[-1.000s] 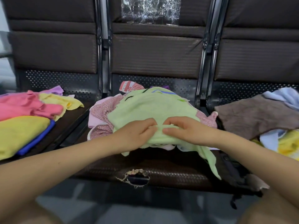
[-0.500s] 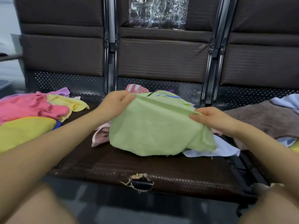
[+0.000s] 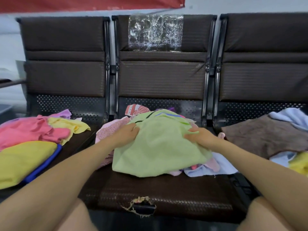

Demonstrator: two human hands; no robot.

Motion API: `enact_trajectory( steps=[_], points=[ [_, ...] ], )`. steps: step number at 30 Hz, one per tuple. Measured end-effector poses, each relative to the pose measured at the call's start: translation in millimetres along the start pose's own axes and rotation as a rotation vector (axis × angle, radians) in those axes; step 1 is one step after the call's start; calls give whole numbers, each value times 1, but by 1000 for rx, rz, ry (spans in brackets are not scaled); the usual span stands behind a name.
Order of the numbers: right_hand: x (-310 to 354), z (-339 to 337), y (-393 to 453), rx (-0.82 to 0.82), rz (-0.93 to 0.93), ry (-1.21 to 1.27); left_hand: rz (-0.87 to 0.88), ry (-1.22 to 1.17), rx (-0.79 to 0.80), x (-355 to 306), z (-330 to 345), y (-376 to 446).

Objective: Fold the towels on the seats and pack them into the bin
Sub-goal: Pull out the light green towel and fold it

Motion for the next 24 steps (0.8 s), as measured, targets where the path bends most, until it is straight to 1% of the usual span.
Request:
enact_trajectory(
  steps=[2,3,4,5,6,7,8,9,11,13,15,17,18,19,20,21,24],
  points=[
    [9,-11,-3,-87,-82,-56,41,-62,-114,-9,-13,0],
    [14,-20,-6,-156,-124,-50,67,-106,-178,-15,-23,-2],
    [16,-28,-11,-200,-128,14,91,-161,-236,-22,-32,-5],
    [19,-31,-22,-198,-111,151,115,-214,-286,-30,-41,-10],
    [20,-31,-30,-155,-83,282,132,-246,-327,-38,-50,-15],
    [24,-28,-41,-89,-72,364,140,-268,-346,-45,-56,-21],
    [26,-26,-52,-30,-71,355,136,-290,-335,-50,-57,-27],
    [27,-26,-61,5,-80,282,134,-307,-301,-54,-56,-33],
    [24,-26,-78,59,-94,89,127,-325,-139,-53,-41,-46],
    [12,-24,-90,119,-58,-126,113,-278,105,-38,-13,-62],
    [-7,-17,-100,235,-14,-295,121,-101,357,-23,17,-84],
    [-21,-6,-112,376,9,-235,105,47,543,-4,37,-101],
    [-22,-7,-117,391,16,-185,101,36,586,2,38,-106],
    [-22,-12,-118,373,2,-137,112,-23,597,1,34,-110],
    [-15,-19,-117,326,-25,-72,125,-96,566,1,23,-109],
    [-9,-28,-112,259,-43,19,139,-159,507,-3,10,-107],
    [1,-45,-96,167,-74,389,152,-306,284,-10,-25,-91]
  ],
)
Point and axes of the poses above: each hand's wrist, its own y-axis towards the middle knuckle, its own z-axis out of the palm, x = y × z, the point moved 9 cm from there along y, towards the middle knuckle, and after that the axes turned 2 degrees about -y, right-handed, at the moved point
